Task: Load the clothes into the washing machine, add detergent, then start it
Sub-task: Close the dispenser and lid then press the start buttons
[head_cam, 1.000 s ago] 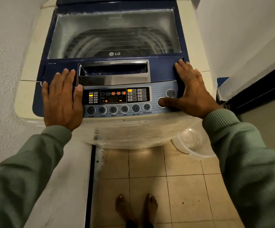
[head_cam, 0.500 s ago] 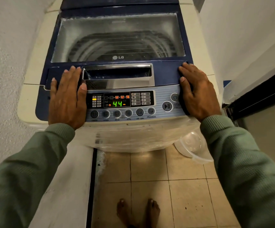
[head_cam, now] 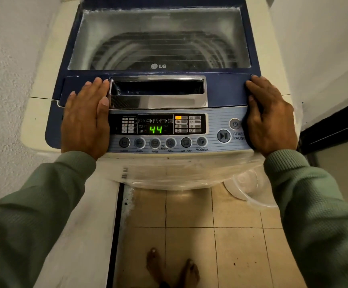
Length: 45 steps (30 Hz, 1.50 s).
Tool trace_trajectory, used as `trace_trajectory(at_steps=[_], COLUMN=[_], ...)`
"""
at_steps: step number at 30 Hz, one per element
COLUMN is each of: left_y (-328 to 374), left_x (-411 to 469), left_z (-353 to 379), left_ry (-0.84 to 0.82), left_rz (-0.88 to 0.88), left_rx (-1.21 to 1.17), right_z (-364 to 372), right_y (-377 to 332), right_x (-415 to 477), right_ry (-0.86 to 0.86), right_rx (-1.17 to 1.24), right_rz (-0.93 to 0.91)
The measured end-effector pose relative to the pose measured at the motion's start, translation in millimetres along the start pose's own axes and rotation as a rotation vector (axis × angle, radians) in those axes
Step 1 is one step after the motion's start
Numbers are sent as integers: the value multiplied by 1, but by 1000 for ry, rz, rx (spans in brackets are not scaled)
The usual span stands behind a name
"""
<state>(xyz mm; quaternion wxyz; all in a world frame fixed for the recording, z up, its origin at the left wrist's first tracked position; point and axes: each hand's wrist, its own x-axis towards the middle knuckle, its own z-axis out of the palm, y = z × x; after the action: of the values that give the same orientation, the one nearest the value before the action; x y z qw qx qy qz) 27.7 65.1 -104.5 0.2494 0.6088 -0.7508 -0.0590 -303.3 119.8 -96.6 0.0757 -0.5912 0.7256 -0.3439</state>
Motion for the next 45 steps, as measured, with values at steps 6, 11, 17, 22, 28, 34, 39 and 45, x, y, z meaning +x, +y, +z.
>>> trace_trajectory(at_steps=[6,11,17,22,28,34,39,45], left_y=[-1,0,2,3,2,3,3,3], left_x=[1,0,-2,-3,-2,-2,-3,-3], left_z=[-1,-1,-1,-1,0,0,0,-1], left_ry=[-7,15,45,66,57,65,72,77], left_rz=[-1,-24,-64,-93,-100,-102,-97,-84], left_rx=[-5,-53,-98,-122,-114,-114,-122,-106], right_z=[0,-1,-2,-4,-7,-3,-2,-4], right_y=[4,8,9,13,14,12,10,7], right_x=[2,3,3,5,6,4,3,3], right_ry=[-1,-28,-17,-61,-82,-50,-22,-22], right_rx=[29,46,91,118,109,63,41,40], right_rz=[-14,-36,-30,-15,6,-9,-20,-3])
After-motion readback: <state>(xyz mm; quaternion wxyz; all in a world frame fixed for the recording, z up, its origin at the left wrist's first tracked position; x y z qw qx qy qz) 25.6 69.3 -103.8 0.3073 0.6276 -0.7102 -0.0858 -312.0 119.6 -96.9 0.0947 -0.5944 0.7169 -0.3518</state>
